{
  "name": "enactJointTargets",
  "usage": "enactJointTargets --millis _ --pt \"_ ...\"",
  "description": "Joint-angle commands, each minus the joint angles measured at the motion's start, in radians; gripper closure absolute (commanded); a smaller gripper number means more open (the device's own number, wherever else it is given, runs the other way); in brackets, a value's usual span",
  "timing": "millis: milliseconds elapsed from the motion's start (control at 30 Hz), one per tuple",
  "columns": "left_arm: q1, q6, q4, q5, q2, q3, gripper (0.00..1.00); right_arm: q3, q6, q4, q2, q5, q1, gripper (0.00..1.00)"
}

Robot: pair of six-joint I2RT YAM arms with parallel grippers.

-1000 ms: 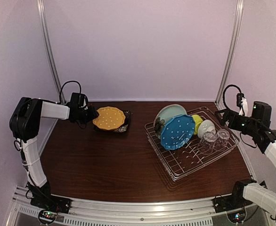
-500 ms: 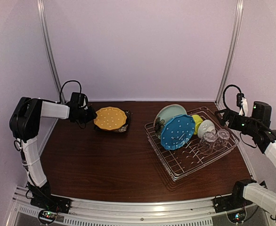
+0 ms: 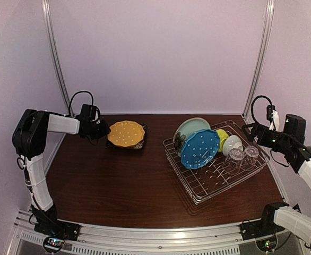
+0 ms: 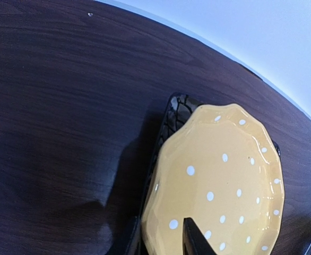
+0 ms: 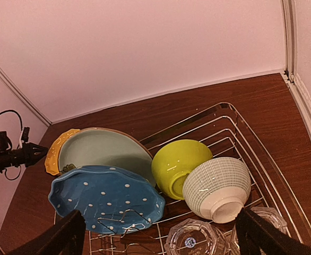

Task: Unload the mixed dishes from the dish rack
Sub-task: Place the plate on the plate.

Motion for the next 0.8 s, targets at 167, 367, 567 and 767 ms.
enactJointTargets --millis 167,367,567,767 --pt "-0.024 -0.002 0.027 0.035 0.027 0.036 0.73 -0.01 0.005 0.009 0.0 -0.006 -0.003 0.0" --pt "-0.024 -0.001 0.02 0.028 0.008 0.04 0.69 -0.009 0.004 0.005 -0.004 -0.005 -0.002 0.0" --pt "-0.024 0.063 -0.039 -0.042 -0.106 0.063 0.49 -0.01 0.0 -0.001 -0.007 -0.007 -0.002 0.0" --pt "-0.047 0.163 -0.047 -0.06 -0.261 0.059 0.31 -0.014 0.006 0.017 -0.003 -0.025 -0.002 0.0"
